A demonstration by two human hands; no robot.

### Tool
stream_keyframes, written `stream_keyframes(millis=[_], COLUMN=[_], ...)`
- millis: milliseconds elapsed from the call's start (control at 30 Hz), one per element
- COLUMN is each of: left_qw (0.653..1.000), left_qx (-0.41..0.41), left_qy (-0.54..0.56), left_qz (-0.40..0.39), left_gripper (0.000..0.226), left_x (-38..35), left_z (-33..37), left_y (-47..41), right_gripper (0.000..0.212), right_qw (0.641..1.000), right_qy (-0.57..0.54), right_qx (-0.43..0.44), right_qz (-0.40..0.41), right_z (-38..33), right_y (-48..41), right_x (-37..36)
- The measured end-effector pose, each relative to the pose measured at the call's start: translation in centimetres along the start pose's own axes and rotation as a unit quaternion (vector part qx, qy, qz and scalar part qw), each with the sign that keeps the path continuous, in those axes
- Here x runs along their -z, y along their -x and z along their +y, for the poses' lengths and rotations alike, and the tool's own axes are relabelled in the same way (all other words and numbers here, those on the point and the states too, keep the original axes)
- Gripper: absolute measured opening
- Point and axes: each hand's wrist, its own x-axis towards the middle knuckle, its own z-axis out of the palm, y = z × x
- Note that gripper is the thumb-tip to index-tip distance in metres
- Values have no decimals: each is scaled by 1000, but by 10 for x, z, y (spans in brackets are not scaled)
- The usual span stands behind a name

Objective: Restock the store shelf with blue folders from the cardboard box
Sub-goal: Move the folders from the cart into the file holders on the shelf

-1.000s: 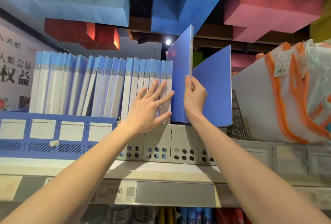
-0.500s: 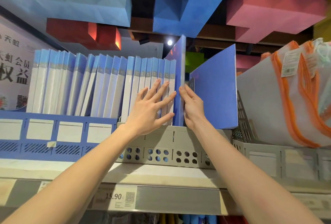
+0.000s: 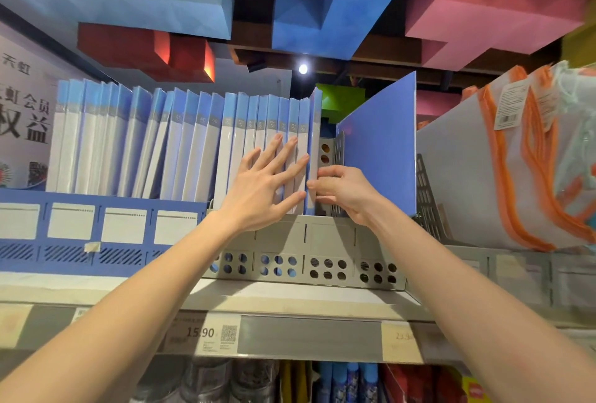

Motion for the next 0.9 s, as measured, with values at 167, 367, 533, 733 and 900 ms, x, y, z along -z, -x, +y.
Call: stream_keyframes(millis=[167, 367, 533, 733, 900], left_qw=[1000, 996, 997, 997, 997], left_qx=[16, 67, 39, 19, 24], left_qy=[16, -13, -31, -62, -66], left_qz=[1, 61, 58, 38, 29], left_gripper=[62, 78, 69, 63, 65], left_x=[3, -3, -7, -8, -8], left_z=[5, 35, 47, 28, 24], left_y=[1, -11, -38, -40, -38], right_gripper=[23, 15, 23, 49, 20], right_qw=[998, 927, 834, 914, 940], right_qy=[64, 229, 332, 233, 144], right_qx=[-4, 206, 270, 39, 40], right_qz=[-4, 214, 349, 329, 308], right_z=[-2, -19, -26, -19, -9], right_y=[12, 27, 24, 0, -28], right_x=[7, 37, 73, 90, 90])
